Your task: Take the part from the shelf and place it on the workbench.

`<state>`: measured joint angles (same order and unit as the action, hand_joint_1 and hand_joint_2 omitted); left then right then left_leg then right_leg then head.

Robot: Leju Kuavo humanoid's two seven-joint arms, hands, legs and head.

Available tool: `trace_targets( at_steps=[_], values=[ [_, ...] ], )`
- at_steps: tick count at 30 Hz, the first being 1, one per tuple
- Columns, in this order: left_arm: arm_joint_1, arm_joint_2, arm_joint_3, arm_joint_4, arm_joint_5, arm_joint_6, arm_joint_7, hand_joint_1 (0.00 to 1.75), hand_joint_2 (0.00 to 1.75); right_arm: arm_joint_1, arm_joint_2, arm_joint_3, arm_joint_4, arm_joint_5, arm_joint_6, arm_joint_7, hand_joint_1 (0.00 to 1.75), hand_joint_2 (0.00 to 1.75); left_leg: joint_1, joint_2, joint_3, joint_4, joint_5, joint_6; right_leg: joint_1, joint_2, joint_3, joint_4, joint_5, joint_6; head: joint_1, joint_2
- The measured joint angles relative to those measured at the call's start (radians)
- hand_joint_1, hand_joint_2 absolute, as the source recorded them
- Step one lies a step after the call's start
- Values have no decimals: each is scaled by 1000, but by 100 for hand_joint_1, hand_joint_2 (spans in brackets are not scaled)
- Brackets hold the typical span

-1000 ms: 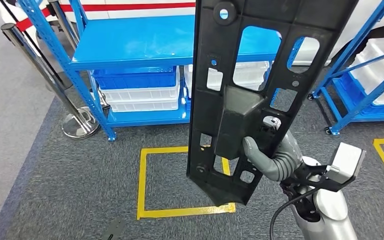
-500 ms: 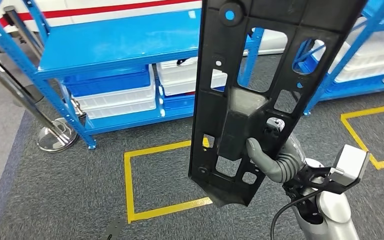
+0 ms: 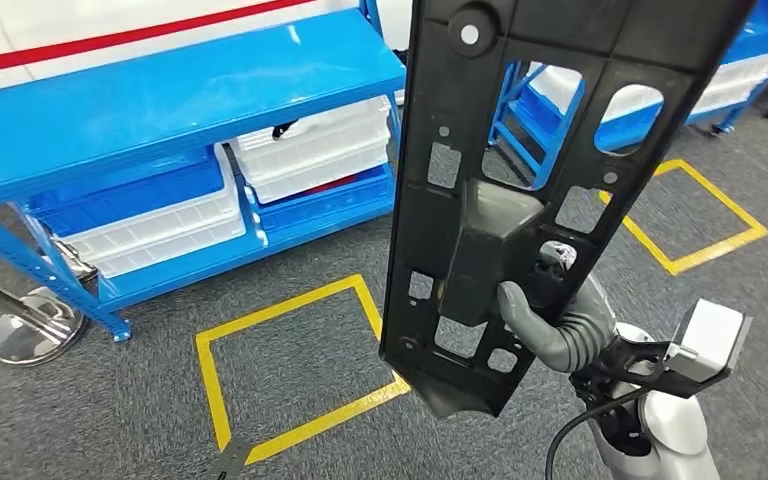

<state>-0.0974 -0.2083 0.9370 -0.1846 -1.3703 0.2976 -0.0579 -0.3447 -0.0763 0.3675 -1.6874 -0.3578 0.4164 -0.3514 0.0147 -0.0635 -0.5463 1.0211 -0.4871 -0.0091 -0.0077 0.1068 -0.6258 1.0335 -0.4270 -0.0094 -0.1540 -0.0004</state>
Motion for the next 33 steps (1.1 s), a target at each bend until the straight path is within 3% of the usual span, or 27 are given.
trace_targets(
  at_steps=[1,3,4,6,8,9,10,12,14,17,19,21,22,23,24,26,28,30,32,33],
  values=[
    [-1,0,0,0,2,1,0,0,175,2,-1,-5,-2,0,2,-1,175,175,1,8,1,-6,1,4,-1,8,-5,-1,4,8,0,0],
    [-3,-1,1,0,5,2,-1,0,175,7,-4,-17,-5,1,7,-4,175,175,4,28,2,-14,11,16,1,-15,-16,15,-7,19,0,0],
    [-3,-1,1,0,7,3,-1,0,175,8,-5,-21,-7,1,9,-6,175,175,6,40,3,-19,15,22,3,-40,-31,48,-29,23,0,0],
    [-2,-1,1,0,8,4,-1,0,175,11,-6,-27,-8,1,12,-7,175,175,5,64,1,-20,17,27,0,-87,-85,167,-93,30,0,0],
    [0,-1,1,0,9,4,-1,0,175,17,-7,-31,-8,1,14,-7,175,175,4,91,-1,-19,17,27,-5,-99,-129,263,-125,35,0,0],
    [0,-1,1,0,8,5,-1,0,175,19,-7,-33,-8,2,15,-8,175,175,4,104,-1,-19,16,26,-8,-103,-126,261,-114,36,1,0],
    [-1,-1,1,0,7,5,-1,0,175,21,-7,-35,-9,2,16,-8,175,175,4,115,0,-18,14,24,-10,-109,-103,220,-87,36,1,0],
    [-2,-2,1,0,3,5,-1,0,175,24,-8,-40,-15,4,17,-9,175,175,2,135,2,-16,10,17,-5,-144,-28,83,-32,32,1,0],
    [-1,-3,0,0,0,5,0,0,175,30,-9,-43,-23,6,17,-11,175,175,-3,151,5,-15,5,6,5,-168,12,2,-15,21,0,0],
    [-2,-3,0,0,-1,5,0,0,175,45,-11,-48,-29,8,21,-12,175,175,-4,171,10,-14,-2,-11,8,-144,10,-9,-14,5,0,0],
    [-2,-3,0,0,-1,5,0,0,175,49,-12,-49,-32,9,23,-12,175,175,0,138,-5,29,-38,-19,4,-124,11,-15,-9,-9,0,0],
    [1,-3,0,0,-1,5,-1,0,175,51,-11,-49,-33,9,24,-12,175,175,2,88,-57,149,-105,-20,3,-104,11,-17,-6,-19,0,0],
    [4,-3,0,0,-1,5,-2,0,175,53,-11,-49,-33,9,25,-12,175,175,1,77,-88,217,-133,-20,4,-92,11,-17,-6,-21,0,0],
    [6,-3,0,0,-1,5,-2,0,175,55,-11,-49,-32,10,25,-12,175,175,1,72,-111,264,-144,-19,5,-79,11,-16,-6,-22,0,0],
    [7,-3,0,0,-2,5,-2,0,175,57,-11,-49,-32,10,26,-12,175,175,1,69,-118,274,-134,-17,7,-65,10,-14,-6,-22,0,0],
    [7,-3,0,0,-3,5,-2,0,175,59,-11,-49,-33,10,26,-12,175,175,1,57,-81,183,-66,-10,8,-37,11,-10,-6,-22,0,0],
    [6,-2,0,0,-3,6,-2,0,175,59,-11,-49,-33,10,26,-13,175,175,1,17,-26,54,-11,-1,8,-12,8,-5,-6,-18,0,0],
    [6,-1,0,0,-4,6,-2,0,175,61,-11,-50,-35,10,26,-13,175,175,0,-5,-4,2,-2,4,5,9,-1,-4,-1,-6,0,0],
    [4,-2,0,0,-4,6,-1,0,175,67,-12,-51,-41,11,26,-14,175,175,0,13,-1,-8,3,12,2,24,-8,-6,5,8,0,0],
    [3,-3,0,0,-4,6,-1,0,175,70,-13,-52,-44,11,25,-14,175,175,2,24,1,-13,8,18,4,11,-12,0,0,13,0,0]
  ],
)
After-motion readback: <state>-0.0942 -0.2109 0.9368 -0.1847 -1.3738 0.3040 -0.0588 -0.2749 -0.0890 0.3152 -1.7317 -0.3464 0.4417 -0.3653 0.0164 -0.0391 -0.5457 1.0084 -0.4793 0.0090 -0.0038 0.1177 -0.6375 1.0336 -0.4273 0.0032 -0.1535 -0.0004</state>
